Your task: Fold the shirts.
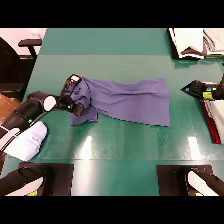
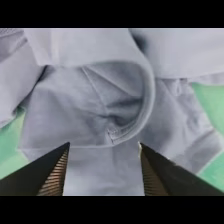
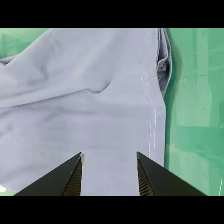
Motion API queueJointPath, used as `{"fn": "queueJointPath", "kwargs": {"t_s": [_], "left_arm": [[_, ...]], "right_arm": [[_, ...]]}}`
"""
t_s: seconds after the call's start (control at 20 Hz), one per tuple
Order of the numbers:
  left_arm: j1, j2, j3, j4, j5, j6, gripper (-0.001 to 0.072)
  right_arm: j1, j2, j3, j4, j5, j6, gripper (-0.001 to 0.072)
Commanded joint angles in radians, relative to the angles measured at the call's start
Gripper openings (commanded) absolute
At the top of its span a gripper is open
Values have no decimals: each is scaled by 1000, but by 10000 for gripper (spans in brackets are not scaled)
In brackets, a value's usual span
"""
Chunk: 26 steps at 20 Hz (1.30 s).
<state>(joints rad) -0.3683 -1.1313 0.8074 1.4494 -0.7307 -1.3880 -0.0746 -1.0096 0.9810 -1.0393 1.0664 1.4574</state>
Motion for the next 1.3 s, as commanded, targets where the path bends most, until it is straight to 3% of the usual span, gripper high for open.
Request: {"fn": "queueJointPath", "kwargs": {"t_s": [0.0, 0.2, 0.75, 0.8, 0.85, 0.9, 1.1, 1.25], "left_arm": [[-12, 1, -55, 6, 108, 46, 504], [-12, 2, -60, -74, 103, 142, 503], [-9, -81, -88, -13, 237, 92, 499], [-9, -81, -80, -12, 230, 74, 364], [-9, -79, -61, -11, 206, 79, 118], [-9, -72, -35, 5, 179, 78, 33], [60, -42, 130, 62, -27, 21, 24], [214, -15, 163, 21, -82, -56, 25]], "right_arm": [[0, 8, -10, 2, 2, 1, 387], [0, 8, -9, 2, 9, 2, 387], [4, 8, -9, 63, 7, 28, 387], [4, 8, -9, 64, 8, 28, 387], [4, 8, -9, 69, 10, 28, 387], [4, 8, -9, 71, 10, 28, 387], [-44, 27, -10, 49, 91, 26, 387], [-149, 60, -64, -53, 216, 26, 387]]}}
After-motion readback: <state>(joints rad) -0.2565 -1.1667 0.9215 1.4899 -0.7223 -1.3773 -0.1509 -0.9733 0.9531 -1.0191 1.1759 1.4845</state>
